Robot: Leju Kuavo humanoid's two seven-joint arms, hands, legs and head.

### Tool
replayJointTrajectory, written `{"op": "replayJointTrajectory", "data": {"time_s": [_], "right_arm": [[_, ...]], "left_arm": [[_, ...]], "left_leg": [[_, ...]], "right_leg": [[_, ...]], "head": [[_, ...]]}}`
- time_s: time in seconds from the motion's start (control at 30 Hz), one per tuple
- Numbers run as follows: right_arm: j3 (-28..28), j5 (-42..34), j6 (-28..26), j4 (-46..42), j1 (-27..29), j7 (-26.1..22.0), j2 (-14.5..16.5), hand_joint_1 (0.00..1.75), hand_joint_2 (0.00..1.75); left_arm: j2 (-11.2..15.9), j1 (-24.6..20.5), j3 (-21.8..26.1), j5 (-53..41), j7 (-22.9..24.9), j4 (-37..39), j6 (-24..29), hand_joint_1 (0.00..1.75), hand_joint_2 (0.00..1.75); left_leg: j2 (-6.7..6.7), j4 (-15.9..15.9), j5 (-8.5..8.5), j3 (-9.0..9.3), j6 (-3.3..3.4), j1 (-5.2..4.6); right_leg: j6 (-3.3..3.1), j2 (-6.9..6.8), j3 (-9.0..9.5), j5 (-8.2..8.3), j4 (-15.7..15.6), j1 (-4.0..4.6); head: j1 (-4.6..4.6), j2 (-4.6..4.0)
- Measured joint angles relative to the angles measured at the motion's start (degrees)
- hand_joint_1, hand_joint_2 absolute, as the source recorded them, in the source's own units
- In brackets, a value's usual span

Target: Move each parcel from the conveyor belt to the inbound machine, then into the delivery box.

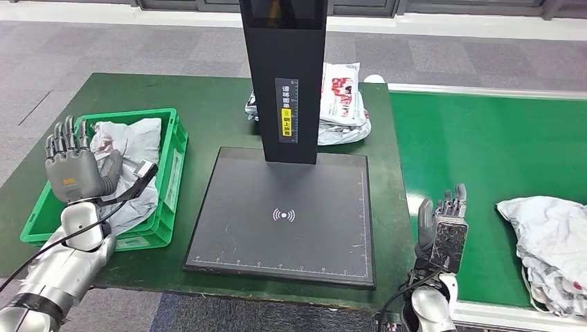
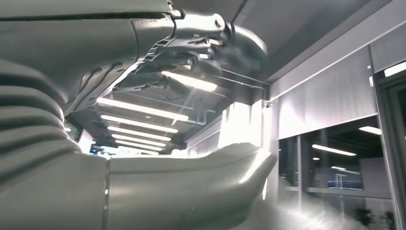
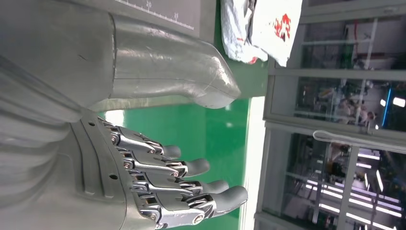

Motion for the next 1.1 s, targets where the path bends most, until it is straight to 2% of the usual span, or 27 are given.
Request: {"op": "replayJointTrajectory", "data": {"time_s": [0.1,0.17,0.2,0.3,0.33,0.37,0.4,0.47,0.57,0.63,0.83,0.97,1.1], "right_arm": [[0.0,0.0,0.0,0.0,-0.1,0.0,0.0,0.0,1.75],[0.0,0.0,-0.1,0.0,-0.1,0.0,0.0,0.0,1.75],[0.0,-0.1,-0.2,0.0,-0.1,0.0,0.0,0.0,1.75],[0.0,-0.1,-0.2,0.0,-0.1,0.0,0.0,0.0,1.75],[0.0,-0.1,-0.2,0.0,0.0,0.0,0.0,0.0,1.75],[0.0,-0.1,-0.2,0.0,0.0,0.0,0.0,0.0,1.75],[0.0,-0.1,-0.1,0.0,0.1,0.0,0.0,0.0,1.75],[0.0,-0.1,0.0,0.0,0.1,0.1,0.0,0.0,1.75],[0.0,0.0,0.5,0.0,0.1,0.3,0.0,0.0,1.75],[-0.1,0.0,0.8,0.0,0.1,0.5,0.0,0.0,1.75],[-0.4,0.0,0.9,0.0,0.4,0.7,0.0,0.0,1.75],[-0.9,0.0,0.9,-0.3,0.8,0.5,0.0,0.0,1.75],[-1.4,0.0,0.9,-0.5,0.9,0.3,0.0,0.0,1.75]], "left_arm": [[-0.1,0.4,0.1,0.0,-2.5,-1.9,0.0,0.0,0.0],[-1.4,0.8,1.6,1.0,-8.0,-3.8,0.0,0.0,0.0],[-2.8,0.8,3.4,2.3,-13.4,-4.6,0.0,0.0,0.0],[-8.7,0.1,12.5,9.2,-35.7,-5.5,0.0,0.0,0.0],[-10.5,-0.5,15.4,12.0,-41.1,-5.2,0.0,0.0,0.0],[-11.9,-1.3,17.7,14.6,-44.0,-4.5,0.0,0.0,0.0],[-13.0,-2.3,19.5,17.0,-45.4,-3.4,0.0,0.0,0.0],[-14.5,-4.6,21.8,19.1,-45.0,-0.2,0.0,0.0,0.0],[-15.4,-7.4,22.9,15.0,-40.0,4.3,0.0,0.0,0.0],[-15.7,-8.9,23.1,13.6,-38.5,6.9,0.0,0.0,0.0],[-17.9,-10.3,22.8,26.0,-49.0,11.2,-3.7,0.0,0.0],[-19.6,-9.4,21.4,30.9,-51.0,10.7,-4.9,0.0,0.0],[-20.9,-8.5,20.1,35.8,-53.7,9.6,-7.9,0.0,1.75]], "left_leg": [[-0.01,0.0,0.0,0.0,0.0,0.03],[-0.03,0.0,0.01,0.0,0.01,0.01],[-0.06,0.0,0.02,0.0,0.02,-0.01],[-0.09,0.0,0.03,-0.02,0.05,-0.05],[-0.03,0.0,0.02,-0.02,0.05,-0.07],[0.03,0.0,0.02,-0.02,0.05,-0.08],[0.06,0.0,0.02,-0.02,0.05,-0.09],[0.03,0.0,0.03,-0.02,0.05,-0.09],[0.0,0.0,0.05,-0.02,0.04,-0.04],[0.0,0.0,0.07,-0.01,0.01,-0.01],[0.0,0.0,0.07,-0.03,0.0,-0.03],[0.01,0.0,0.03,-0.04,0.04,-0.07],[0.02,0.0,0.02,-0.04,0.05,-0.09]], "right_leg": [[0.0,0.0,0.01,0.0,0.0,0.01],[0.0,-0.02,0.0,0.0,0.0,0.01],[0.0,-0.06,0.0,0.0,0.0,0.01],[0.02,-0.13,0.03,0.01,0.0,0.0],[0.01,-0.09,0.01,0.03,0.0,-0.01],[0.01,-0.06,-0.01,0.05,0.0,-0.01],[0.01,-0.04,-0.03,0.06,0.0,-0.02],[0.01,-0.05,-0.03,0.08,0.0,-0.03],[0.0,-0.07,-0.02,0.08,0.0,-0.03],[-0.01,-0.07,-0.02,0.09,0.0,-0.02],[-0.02,-0.06,-0.03,0.09,0.0,-0.01],[-0.01,-0.06,-0.03,0.08,0.0,-0.02],[0.0,-0.05,-0.04,0.08,0.0,-0.03]], "head": [[0.0,0.0],[0.0,0.0],[0.0,0.0],[0.02,0.0],[0.01,0.0],[0.01,0.0],[0.0,0.0],[0.0,0.0],[0.0,0.0],[0.0,0.0],[0.0,0.0],[0.0,0.0],[0.0,0.0]]}}
